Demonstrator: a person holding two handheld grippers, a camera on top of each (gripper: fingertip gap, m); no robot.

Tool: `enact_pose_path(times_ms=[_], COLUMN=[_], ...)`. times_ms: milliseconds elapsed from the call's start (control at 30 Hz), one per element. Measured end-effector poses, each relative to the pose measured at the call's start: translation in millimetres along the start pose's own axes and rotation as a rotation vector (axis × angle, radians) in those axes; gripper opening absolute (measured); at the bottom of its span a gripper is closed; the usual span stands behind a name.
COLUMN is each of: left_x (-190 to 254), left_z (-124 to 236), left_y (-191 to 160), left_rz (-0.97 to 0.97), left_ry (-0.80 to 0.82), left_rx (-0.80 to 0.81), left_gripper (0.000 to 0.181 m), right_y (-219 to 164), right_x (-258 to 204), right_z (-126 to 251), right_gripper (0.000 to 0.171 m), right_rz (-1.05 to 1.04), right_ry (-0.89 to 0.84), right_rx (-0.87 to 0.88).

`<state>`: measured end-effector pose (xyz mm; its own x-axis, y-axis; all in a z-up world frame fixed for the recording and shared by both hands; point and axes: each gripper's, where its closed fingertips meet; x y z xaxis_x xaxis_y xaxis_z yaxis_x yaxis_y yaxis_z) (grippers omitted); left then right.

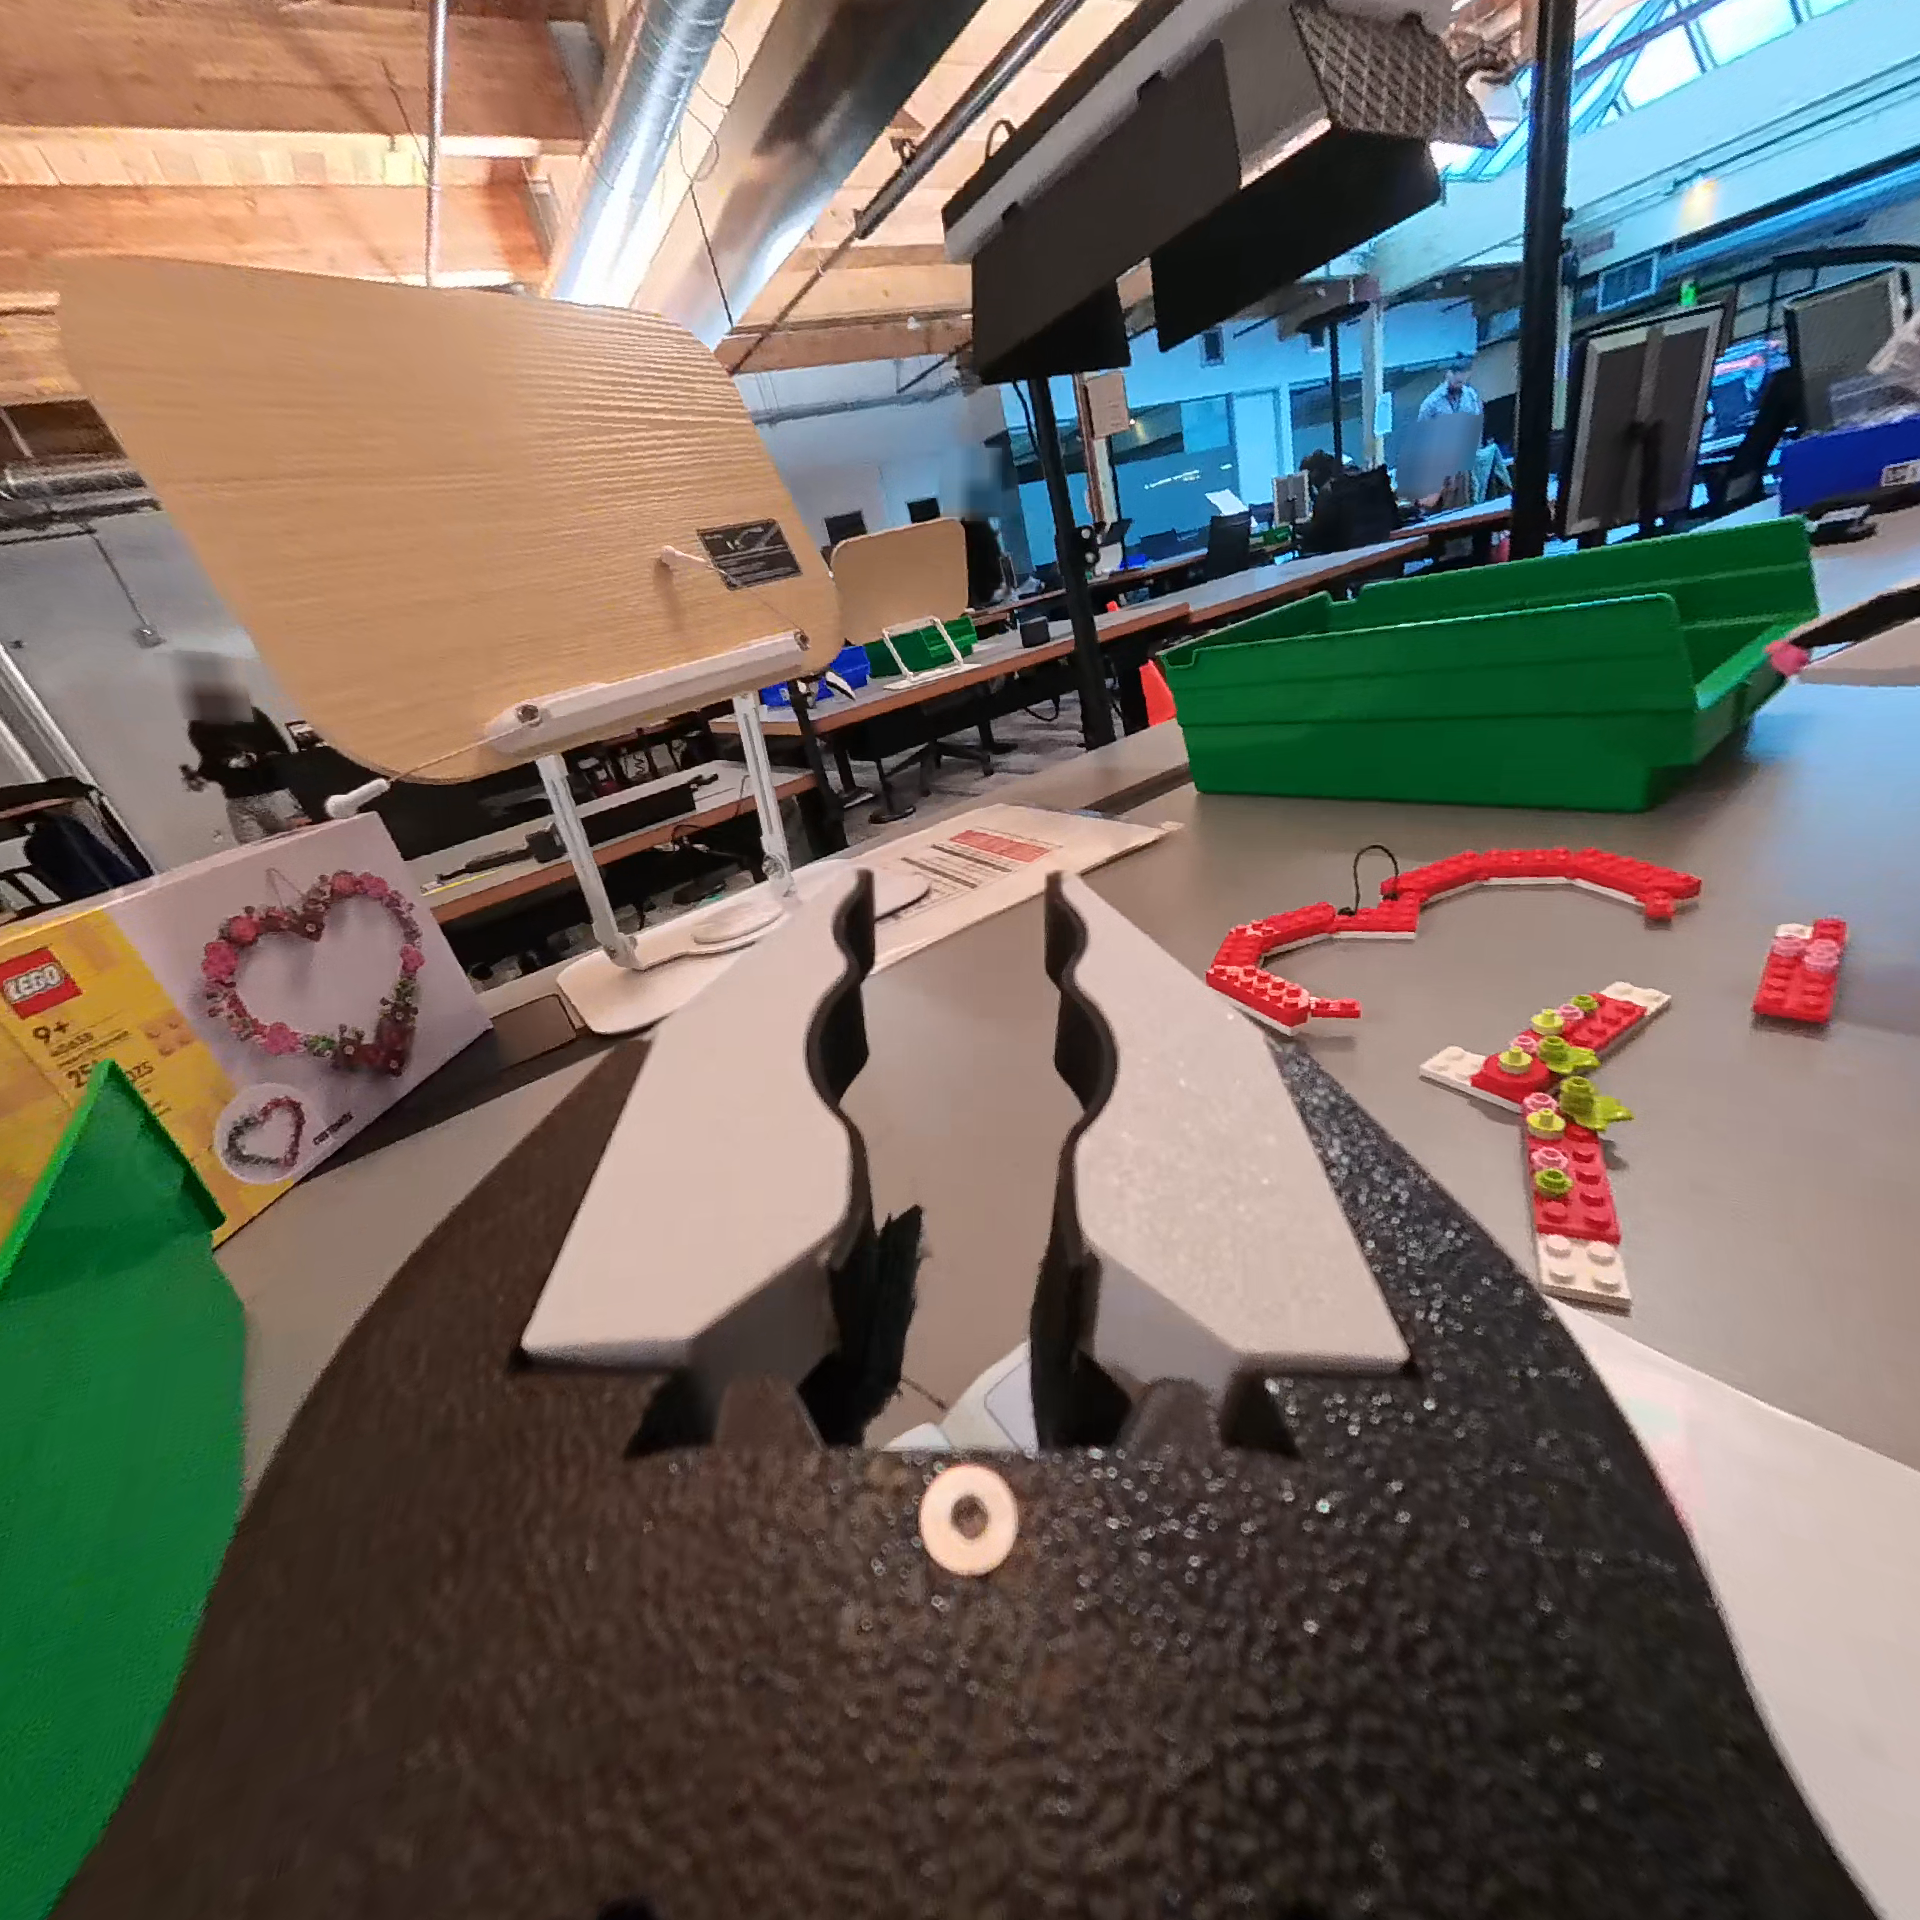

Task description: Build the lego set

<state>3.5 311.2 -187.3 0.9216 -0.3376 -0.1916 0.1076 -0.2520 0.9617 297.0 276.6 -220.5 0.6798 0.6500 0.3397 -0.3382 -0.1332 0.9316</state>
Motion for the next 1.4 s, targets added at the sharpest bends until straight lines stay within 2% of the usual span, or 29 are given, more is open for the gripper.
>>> enact_pose_path(times_ms=[900, 1000, 1067, 1133, 1300, 1400], left_x=[15.0, 23.0, 41.6, 75.0, 179.7, 224.7], left_z=[0.5, 0.1, -0.5, 2.2, 15.5, 16.2], left_y=[-8.1, -10.7, -12.5, -9.1, -12.1, -26.0], left_rz=[-0.047, -0.082, -0.101, -0.100, -0.113, -0.137], left_ry=[-0.054, -0.087, -0.165, -0.295, -0.678, -0.832], left_rx=[-0.034, -0.053, -0.093, -0.147, -0.345, -0.486], left_gripper=[0.029, 0.034, 0.049, 0.056, 0.060, 0.058], right_y=[-1.1, 0.0, 1.5, 2.8, 4.9, 5.5], right_x=[-0.2, -0.4, -1.0, -1.2, 1.3, 3.0], right_z=[-4.2, -4.5, -4.6, -4.3, -2.1, -0.6], right_gripper=[0.013, 0.013, 0.013, 0.013, 0.013, 0.013], right_rz=[0.005, 0.006, 0.012, 0.018, 0.009, 0.006], right_ry=[0.006, 0.007, 0.008, 0.007, -0.002, -0.006], right_rx=[-0.009, -0.004, 0.001, 0.005, 0.021, 0.027])
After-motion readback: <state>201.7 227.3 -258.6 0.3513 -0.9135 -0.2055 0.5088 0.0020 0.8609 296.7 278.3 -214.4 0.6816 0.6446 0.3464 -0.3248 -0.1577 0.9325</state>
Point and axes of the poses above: each gripper's, where its closed fingertips meet, z back along the fingers, y out of its top, x = y × z across the jaws, and after that the axes turned 13 degrees about y, right-handed
